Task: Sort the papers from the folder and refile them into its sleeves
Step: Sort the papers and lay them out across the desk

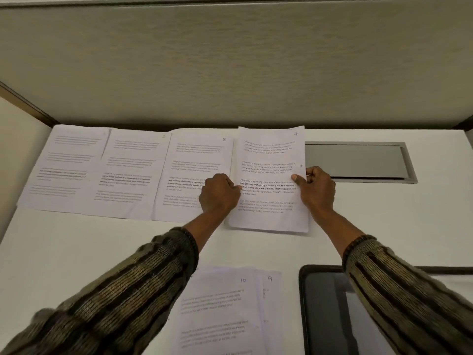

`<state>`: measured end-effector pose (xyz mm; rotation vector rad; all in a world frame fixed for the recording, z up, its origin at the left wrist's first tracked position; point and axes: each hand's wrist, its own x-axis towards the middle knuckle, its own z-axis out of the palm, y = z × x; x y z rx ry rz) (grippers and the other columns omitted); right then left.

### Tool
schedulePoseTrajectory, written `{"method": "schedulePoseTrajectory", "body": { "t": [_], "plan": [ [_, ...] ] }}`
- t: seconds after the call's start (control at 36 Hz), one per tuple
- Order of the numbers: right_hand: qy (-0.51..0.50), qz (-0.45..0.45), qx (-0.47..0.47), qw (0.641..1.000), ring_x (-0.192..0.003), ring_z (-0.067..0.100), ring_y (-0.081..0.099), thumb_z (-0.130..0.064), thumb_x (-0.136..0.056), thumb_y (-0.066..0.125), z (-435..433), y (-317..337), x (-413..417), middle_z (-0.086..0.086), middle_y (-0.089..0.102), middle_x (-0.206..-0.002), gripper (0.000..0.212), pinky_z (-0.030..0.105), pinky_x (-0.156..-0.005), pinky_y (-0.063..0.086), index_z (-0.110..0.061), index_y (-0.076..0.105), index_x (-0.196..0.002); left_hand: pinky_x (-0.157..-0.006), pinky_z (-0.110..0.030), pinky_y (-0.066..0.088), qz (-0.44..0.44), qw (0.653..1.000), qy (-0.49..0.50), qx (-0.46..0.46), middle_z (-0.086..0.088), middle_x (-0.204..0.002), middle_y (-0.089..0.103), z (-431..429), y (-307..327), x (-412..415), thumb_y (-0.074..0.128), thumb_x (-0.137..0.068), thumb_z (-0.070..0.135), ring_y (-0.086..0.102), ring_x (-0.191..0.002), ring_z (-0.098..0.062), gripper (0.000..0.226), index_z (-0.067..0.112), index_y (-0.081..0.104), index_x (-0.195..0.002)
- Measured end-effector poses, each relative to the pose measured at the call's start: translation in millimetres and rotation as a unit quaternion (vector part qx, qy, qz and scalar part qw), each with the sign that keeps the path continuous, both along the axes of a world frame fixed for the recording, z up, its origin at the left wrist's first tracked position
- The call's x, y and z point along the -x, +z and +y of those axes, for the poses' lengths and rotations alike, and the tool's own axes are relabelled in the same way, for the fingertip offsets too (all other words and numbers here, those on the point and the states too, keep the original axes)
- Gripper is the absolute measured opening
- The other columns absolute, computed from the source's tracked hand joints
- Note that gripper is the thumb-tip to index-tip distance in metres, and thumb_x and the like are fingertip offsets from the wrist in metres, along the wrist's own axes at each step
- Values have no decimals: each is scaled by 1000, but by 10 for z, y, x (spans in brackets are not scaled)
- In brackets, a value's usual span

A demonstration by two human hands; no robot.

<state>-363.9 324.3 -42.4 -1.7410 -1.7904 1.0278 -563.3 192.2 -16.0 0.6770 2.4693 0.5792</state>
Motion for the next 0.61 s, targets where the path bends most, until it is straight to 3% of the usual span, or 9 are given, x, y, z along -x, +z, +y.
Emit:
{"method": "schedulePoseTrajectory", "body": {
  "t": [0.17, 0.36, 0.61],
  "plan": [
    [13, -57, -9, 998, -85, 23, 70, -40, -88, 83, 76, -103, 87, 0, 75, -96, 33, 42, -78, 59, -16, 68, -104, -76, -35, 54, 18, 998, -26, 46, 0, -91, 72, 101, -73, 46, 81, -89, 39, 72, -92, -27, 26, 16, 70, -91],
    [20, -95, 1, 995, -94, 24, 69, -43, -85, 84, 92, -171, 37, -3, 74, -98, 41, 45, -83, 58, -21, 60, -110, -78, -36, 43, 84, 988, -76, 109, -10, -118, 68, 117, -65, 24, 79, -93, 43, 67, -110, -33, 42, 11, 64, -116],
    [41, -119, 0, 992, -101, 28, 66, -44, -88, 81, 103, -151, 86, 3, 71, -111, 48, 44, -85, 53, -18, 53, -118, -77, -37, 42, 139, 974, -119, 132, -9, -114, 67, 122, -16, -16, 74, -97, 43, 67, -107, -32, 39, 11, 62, -116]
  ]
}}
